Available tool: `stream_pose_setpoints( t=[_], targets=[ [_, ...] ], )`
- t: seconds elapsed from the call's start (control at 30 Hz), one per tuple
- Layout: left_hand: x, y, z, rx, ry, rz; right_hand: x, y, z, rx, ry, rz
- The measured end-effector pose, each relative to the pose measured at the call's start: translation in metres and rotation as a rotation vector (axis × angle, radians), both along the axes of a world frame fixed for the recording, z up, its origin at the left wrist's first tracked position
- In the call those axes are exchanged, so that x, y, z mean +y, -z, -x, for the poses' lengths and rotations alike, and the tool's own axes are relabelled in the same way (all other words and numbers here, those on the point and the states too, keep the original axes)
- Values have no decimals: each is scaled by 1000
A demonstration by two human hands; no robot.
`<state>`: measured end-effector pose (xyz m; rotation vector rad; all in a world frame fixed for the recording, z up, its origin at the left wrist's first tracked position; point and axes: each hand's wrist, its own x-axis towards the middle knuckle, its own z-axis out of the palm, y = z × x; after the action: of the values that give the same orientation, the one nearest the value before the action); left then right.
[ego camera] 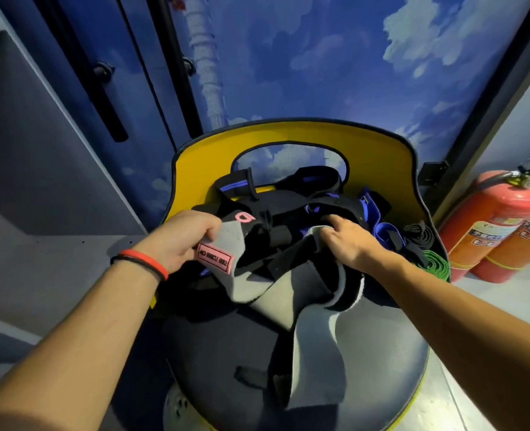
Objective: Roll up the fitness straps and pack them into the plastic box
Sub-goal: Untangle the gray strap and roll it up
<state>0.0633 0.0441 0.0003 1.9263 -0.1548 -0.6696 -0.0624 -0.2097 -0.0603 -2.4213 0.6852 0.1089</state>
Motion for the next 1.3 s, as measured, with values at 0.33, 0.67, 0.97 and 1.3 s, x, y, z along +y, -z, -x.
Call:
stream_pose_setpoints(
  t=[0.33, 0.67, 0.97, 1.3],
  targets=[
    [31, -38, -33, -78, -452, 518, 2, -4, -3, -5, 196, -4],
    [38, -32, 3, -12, -128, 232, 18, -17, -1, 20, 83, -125],
    [-1, 10, 71, -40, 182, -41, 62, -19, 63, -25, 386, -1093],
    [-30, 43, 148, -272, 523, -82, 78, -5, 109, -291, 280, -1116]
  ],
)
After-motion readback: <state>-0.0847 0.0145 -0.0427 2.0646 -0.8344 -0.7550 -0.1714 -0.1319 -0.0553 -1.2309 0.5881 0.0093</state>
